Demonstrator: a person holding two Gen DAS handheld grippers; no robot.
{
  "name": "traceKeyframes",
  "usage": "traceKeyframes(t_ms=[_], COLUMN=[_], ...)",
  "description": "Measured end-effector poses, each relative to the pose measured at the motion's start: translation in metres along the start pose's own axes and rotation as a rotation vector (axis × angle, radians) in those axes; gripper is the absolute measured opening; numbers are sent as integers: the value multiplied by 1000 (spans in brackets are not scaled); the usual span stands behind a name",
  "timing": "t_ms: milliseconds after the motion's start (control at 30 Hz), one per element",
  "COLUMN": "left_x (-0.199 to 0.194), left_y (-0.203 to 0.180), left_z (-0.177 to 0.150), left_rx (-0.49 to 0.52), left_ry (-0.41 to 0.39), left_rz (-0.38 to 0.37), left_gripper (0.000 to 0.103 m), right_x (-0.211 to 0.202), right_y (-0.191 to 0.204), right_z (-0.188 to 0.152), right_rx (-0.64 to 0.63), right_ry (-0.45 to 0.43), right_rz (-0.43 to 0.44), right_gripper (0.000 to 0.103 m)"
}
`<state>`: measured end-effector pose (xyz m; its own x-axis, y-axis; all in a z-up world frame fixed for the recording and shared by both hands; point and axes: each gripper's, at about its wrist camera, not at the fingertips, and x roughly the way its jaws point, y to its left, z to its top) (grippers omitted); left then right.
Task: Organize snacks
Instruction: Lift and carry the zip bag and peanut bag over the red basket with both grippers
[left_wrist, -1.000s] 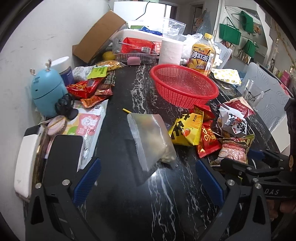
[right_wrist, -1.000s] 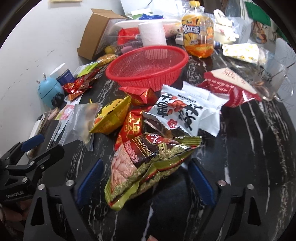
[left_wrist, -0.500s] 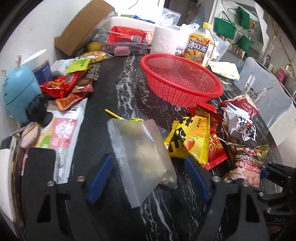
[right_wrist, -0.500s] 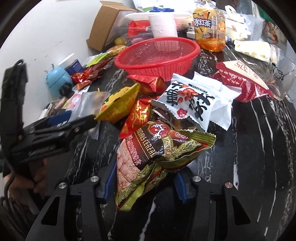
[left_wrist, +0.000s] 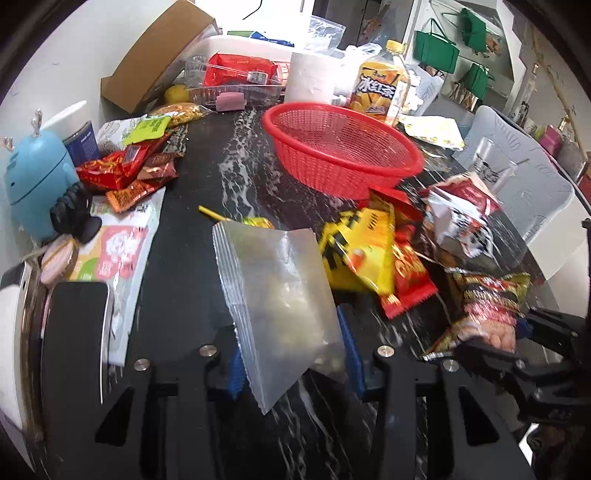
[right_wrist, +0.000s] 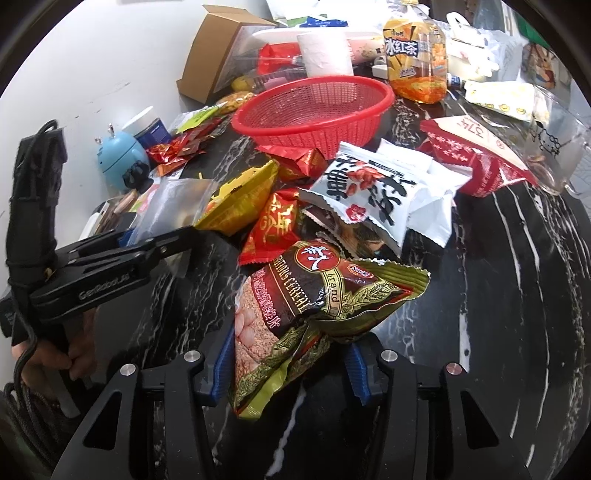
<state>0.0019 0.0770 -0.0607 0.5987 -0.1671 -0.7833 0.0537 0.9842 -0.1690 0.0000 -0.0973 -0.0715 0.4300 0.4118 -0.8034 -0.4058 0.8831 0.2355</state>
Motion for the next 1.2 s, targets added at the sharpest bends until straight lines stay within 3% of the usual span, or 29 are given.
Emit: traceKeyframes(t_ms=[300, 700, 933, 1200], left_x=[-21, -52, -69, -89], left_y=[-15, -52, -73, -81], left_z=[-27, -47, -35, 1], left_rx=[2, 60, 123, 173], left_ry=[28, 9, -31, -131], left_rz=[-32, -113, -157, -156], left_gripper=[42, 42, 42, 42], right_x=[-17, -49, -65, -89], right_y=[0, -1, -1, 1], right_z=[-23, -56, -56, -30], right_rx=[7, 51, 68, 46], right_ry=[-24, -56, -89, -168], right_rz=[34, 54, 63, 43], right_gripper=[48, 48, 48, 48])
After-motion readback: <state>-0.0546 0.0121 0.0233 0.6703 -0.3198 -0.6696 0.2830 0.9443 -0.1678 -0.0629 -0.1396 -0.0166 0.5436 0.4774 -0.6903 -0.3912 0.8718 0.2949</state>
